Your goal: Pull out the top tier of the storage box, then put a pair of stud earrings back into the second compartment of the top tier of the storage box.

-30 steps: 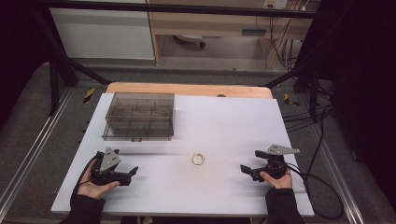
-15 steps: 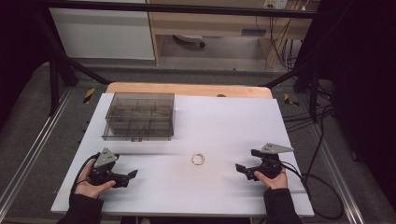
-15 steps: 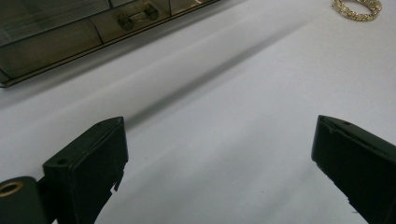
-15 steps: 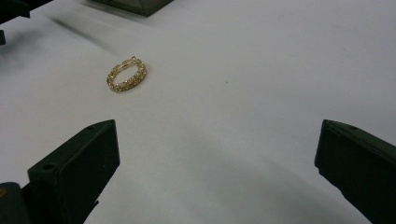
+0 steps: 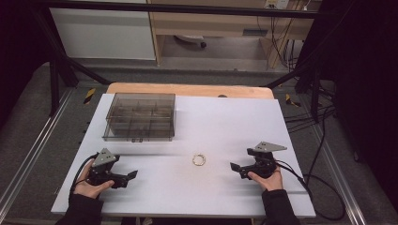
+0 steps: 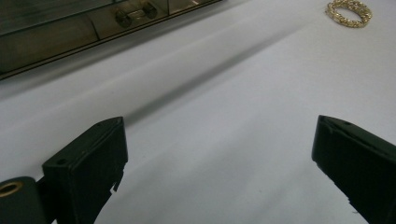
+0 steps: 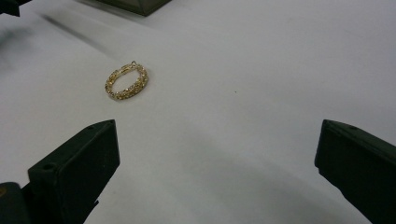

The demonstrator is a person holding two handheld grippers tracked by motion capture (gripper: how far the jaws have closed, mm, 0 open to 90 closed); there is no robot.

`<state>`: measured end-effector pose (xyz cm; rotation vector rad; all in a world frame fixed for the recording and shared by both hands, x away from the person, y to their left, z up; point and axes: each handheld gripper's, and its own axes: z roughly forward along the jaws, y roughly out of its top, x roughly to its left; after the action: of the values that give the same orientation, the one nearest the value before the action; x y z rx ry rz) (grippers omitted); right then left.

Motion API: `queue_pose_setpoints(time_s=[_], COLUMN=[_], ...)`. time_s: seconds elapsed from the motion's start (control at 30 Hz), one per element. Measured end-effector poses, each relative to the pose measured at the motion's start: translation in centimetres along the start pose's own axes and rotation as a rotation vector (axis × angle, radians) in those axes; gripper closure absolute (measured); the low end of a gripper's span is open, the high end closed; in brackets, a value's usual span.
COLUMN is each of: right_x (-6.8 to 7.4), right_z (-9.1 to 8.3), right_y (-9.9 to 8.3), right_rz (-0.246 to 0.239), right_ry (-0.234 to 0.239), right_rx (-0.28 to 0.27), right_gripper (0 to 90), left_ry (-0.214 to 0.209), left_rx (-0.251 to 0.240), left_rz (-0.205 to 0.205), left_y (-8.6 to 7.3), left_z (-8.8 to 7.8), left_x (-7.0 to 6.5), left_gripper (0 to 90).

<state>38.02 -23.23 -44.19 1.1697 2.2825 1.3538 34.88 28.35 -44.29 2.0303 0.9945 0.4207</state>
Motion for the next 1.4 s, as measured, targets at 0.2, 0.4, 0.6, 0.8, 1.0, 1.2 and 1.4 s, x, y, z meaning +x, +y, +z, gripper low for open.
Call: queue_pose_setpoints(time_s=[0.2, 0.4, 0.6, 0.8, 1.0, 1.2, 1.4], right_x=[0.4, 0.9, 1.7, 2.2, 3.2, 4.3, 5.1], right_z=[0.5, 1.3, 2.2, 2.8, 3.9, 5.4, 6.6], right_y=[0.3, 0.8, 1.3, 1.8, 2.7, 3.8, 4.8], right_rz=[0.006, 0.008, 0.005, -0.009, -0.019, -0.035, -0.041], right_ry=[-0.008, -0.006, 0.000, -0.004, 0.000, 0.013, 0.022], right_rx=[0.003, 0.019, 0.028, 0.040, 0.055, 0.091, 0.106], right_gripper=[0.7, 0.7, 1.1, 1.8, 4.4, 6.0, 10.2], left_ry=[-0.031, -0.045, -0.061, -0.071, -0.077, -0.079, -0.080], left_rx=[-0.004, -0.013, -0.019, -0.022, -0.023, -0.022, -0.024], left_rz=[0.010, 0.004, -0.001, -0.002, 0.000, 0.003, 0.004], left_y=[0.1, 0.1, 0.1, 0.1, 0.1, 0.1, 0.1], left_z=[0.0, 0.0, 0.0, 0.0, 0.0, 0.0, 0.0], left_x=[-0.2, -0.1, 0.0, 0.0, 0.0, -0.1, -0.1], left_gripper=[3.3, 3.3, 3.3, 3.3, 3.3, 3.3, 3.3])
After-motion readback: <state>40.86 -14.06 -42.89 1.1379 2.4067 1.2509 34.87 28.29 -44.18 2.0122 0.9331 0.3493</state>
